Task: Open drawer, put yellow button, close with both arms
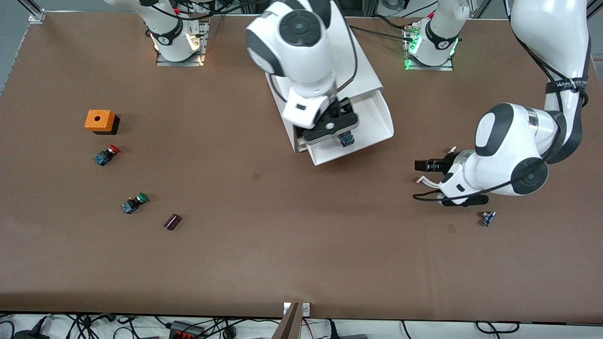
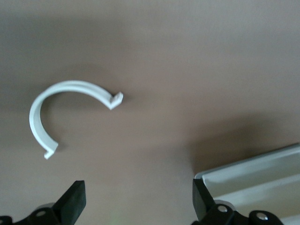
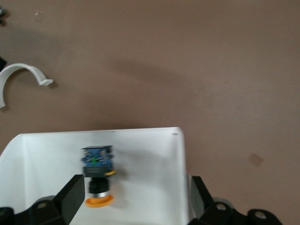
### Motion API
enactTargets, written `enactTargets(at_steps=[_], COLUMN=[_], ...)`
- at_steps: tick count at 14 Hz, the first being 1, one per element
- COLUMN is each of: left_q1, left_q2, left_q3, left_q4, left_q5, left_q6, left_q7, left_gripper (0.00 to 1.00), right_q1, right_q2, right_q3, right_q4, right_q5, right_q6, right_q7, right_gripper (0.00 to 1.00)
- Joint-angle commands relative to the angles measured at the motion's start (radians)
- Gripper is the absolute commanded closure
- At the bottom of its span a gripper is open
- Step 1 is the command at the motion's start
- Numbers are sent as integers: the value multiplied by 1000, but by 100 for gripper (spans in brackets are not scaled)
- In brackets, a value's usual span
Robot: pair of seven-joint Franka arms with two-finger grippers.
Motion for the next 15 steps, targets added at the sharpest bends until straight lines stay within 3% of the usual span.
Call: enactTargets(at_steps=[1, 3, 8, 13, 15], left_q1=[5, -6, -112, -168, -219], left_q2=[150, 150, 101, -45, -86], left_q3=[-4, -2, -21, -54, -62], left_q4=[226, 233, 103, -150, -215], left_q5=[28, 36, 57, 59, 57], left_q6=[23, 29, 124, 328, 350], left_q7=[10, -11, -295, -482, -542], left_gripper=[0, 0, 0, 0, 0], right_q1=[-111, -196, -379, -517, -542], right_q2=[-28, -30, -28, -30, -30], right_q3=[14, 16, 14, 8, 2], right_q4=[-1, -10, -59, -57, -56], right_q5=[2, 1, -2, -1, -4], right_q6=[-72, -79, -145, -226, -266], right_q7=[-1, -18, -217, -218, -222], right_gripper=[0, 0, 0, 0, 0])
